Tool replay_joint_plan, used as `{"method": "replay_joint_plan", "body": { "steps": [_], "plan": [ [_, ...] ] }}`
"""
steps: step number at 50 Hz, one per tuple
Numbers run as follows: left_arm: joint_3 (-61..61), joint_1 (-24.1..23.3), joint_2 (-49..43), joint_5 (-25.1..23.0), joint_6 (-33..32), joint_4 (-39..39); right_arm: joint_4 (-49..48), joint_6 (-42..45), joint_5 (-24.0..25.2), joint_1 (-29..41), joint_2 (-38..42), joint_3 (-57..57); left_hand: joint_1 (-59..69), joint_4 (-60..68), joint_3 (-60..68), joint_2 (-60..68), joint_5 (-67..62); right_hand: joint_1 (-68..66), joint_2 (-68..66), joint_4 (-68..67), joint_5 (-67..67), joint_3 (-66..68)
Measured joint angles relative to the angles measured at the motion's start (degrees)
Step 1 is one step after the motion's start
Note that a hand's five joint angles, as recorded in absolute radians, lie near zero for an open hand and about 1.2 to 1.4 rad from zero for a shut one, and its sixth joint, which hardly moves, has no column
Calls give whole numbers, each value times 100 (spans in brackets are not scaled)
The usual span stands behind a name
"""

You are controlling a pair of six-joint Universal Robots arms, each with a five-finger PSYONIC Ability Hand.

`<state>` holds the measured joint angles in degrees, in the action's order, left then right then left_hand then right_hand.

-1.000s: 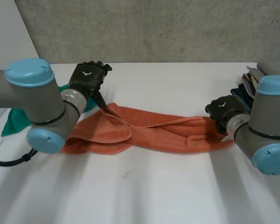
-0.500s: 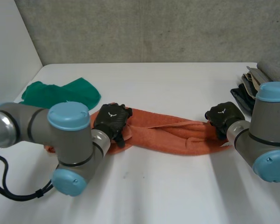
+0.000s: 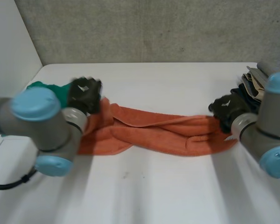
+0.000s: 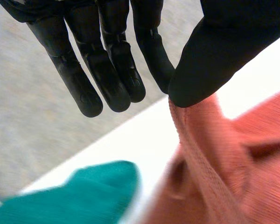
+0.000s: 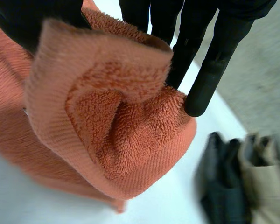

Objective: Fold the laundry.

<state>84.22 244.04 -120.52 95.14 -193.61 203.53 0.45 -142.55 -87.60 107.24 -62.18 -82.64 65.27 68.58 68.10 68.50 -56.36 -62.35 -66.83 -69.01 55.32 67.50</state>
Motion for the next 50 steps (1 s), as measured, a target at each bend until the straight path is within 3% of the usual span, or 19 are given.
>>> {"method": "replay_joint_plan", "body": {
  "steps": [8,15,22,28,34,41,46,50],
  "plan": [
    [594,687,2102,-42,-5,-432,1261,518,160,-479,-1495,457,0,1,0,1,0,0,0,0,1,0],
    [686,1212,2891,-395,-18,-1568,2503,909,672,-895,-2398,808,0,1,14,5,0,0,0,0,0,0],
    [760,1429,2323,-823,-262,-2453,3324,1687,910,-1337,-2306,669,0,2,23,12,0,0,0,0,0,0],
    [281,1342,1103,-875,-878,-2233,3319,1945,751,-1373,-1432,713,0,4,24,14,0,1,0,0,0,0],
    [-1034,1115,91,-788,-1147,-1334,2322,1413,446,-1118,-552,1471,0,5,27,15,0,1,0,0,0,22],
    [-2404,943,-126,-522,-1042,839,-813,300,66,-818,-371,2184,0,7,27,16,0,1,0,0,0,23],
    [-2292,834,244,-136,-883,2489,-2963,-102,2,-753,-686,1694,0,8,27,16,0,1,-6,0,32,23],
    [-1762,772,455,16,-794,2837,-3516,-167,42,-730,-843,1066,0,23,27,16,-53,1,-6,-1,78,23]
  ]
}}
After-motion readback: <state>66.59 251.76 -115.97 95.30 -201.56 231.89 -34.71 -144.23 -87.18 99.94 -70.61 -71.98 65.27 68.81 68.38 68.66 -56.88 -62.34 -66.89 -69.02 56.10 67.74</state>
